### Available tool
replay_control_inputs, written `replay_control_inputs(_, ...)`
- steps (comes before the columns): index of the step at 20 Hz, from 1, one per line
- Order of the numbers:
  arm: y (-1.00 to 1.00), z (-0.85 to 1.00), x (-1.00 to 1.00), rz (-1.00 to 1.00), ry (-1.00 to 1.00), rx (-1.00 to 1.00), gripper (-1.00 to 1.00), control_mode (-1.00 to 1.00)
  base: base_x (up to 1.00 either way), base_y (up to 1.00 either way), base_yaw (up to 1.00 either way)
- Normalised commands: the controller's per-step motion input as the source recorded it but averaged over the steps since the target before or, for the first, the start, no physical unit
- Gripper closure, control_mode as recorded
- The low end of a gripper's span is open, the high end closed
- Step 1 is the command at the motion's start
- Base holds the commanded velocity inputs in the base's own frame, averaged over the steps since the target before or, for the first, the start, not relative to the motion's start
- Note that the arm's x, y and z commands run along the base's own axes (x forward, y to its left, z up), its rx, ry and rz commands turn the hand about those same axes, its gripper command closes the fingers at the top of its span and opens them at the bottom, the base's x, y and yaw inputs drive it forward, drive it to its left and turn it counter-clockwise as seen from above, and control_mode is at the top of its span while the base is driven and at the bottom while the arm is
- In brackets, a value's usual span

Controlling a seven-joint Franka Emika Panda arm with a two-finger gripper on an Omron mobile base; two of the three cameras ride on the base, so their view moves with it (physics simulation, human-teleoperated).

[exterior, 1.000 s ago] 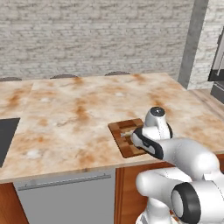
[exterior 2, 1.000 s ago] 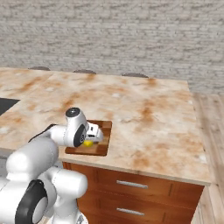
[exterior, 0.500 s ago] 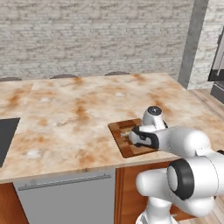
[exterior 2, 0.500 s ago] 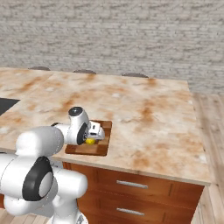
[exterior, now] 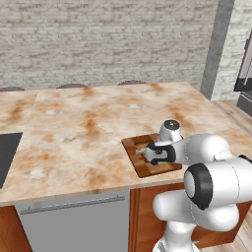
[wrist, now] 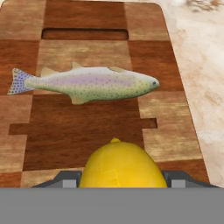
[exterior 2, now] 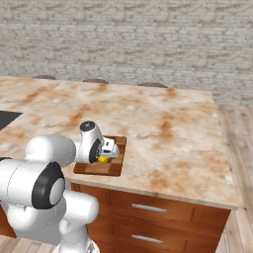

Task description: Retrieve a lemon from the fridge and place it on the cutting board with the fish.

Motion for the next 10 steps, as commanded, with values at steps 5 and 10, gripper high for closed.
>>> replay_control_inputs(5,0.0,-0.11,0.0,0.0,0.0,0.0,1.0,-1.0,0.0,0.0,0.0)
replay_control_inputs(10,0.0,-0.1,0.0,0.0,0.0,0.0,-1.0,-1.0,0.0,0.0,0.0)
